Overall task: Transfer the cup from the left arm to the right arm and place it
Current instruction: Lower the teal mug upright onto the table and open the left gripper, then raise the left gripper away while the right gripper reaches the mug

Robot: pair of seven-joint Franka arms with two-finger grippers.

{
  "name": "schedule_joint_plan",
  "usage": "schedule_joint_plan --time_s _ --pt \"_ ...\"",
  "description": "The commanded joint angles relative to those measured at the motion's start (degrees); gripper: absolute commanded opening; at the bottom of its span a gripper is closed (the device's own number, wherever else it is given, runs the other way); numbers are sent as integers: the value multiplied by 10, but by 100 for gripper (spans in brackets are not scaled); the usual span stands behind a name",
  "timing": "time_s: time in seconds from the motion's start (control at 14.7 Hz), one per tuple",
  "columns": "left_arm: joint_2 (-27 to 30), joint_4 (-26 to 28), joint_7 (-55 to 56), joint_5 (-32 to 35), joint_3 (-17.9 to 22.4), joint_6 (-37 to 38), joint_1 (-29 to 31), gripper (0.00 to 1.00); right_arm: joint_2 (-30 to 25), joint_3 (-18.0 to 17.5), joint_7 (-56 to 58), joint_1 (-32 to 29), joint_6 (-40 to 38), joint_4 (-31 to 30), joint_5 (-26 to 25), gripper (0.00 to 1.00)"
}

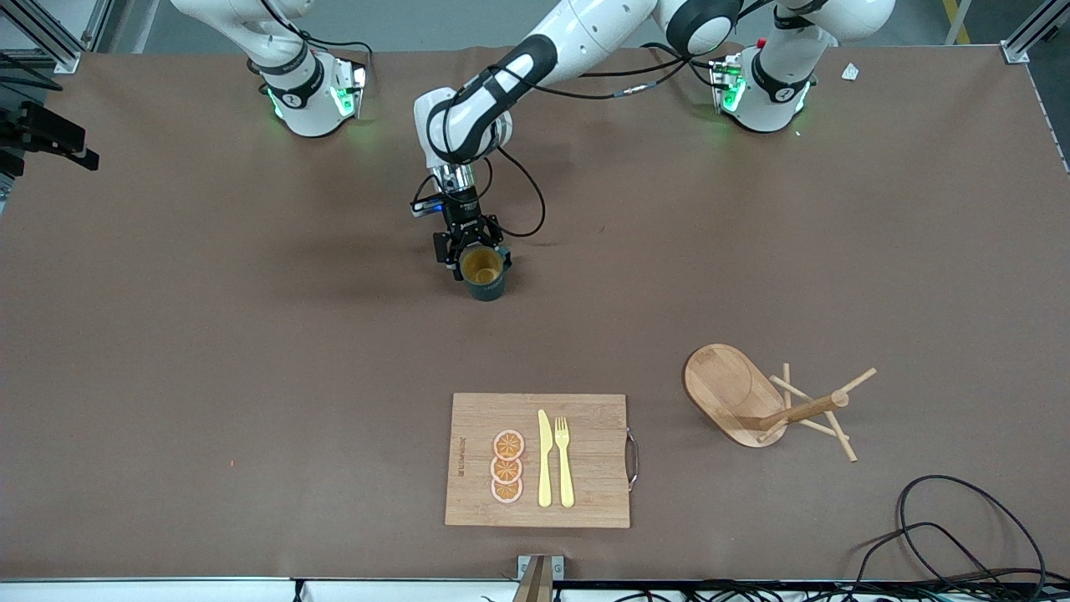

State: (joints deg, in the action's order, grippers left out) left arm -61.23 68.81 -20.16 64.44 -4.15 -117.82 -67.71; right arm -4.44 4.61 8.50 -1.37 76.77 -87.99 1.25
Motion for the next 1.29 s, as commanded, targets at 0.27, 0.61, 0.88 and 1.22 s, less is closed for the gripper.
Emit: schedule_joint_plan --time_s 0.27,0.61,0.88,1.22 --pt "39 -13 62 -132 -5 -36 25 100 -11 -6 5 -9 2 -6 6 100" --pt "87 -13 99 -234 -5 -35 42 100 -2 -6 5 -15 2 10 1 100" --pt "185 -5 110 -401 3 -24 113 100 3 -6 6 -20 6 9 1 100" --pt "271 -2 115 -534 3 40 231 100 38 -6 7 -25 15 10 -1 100"
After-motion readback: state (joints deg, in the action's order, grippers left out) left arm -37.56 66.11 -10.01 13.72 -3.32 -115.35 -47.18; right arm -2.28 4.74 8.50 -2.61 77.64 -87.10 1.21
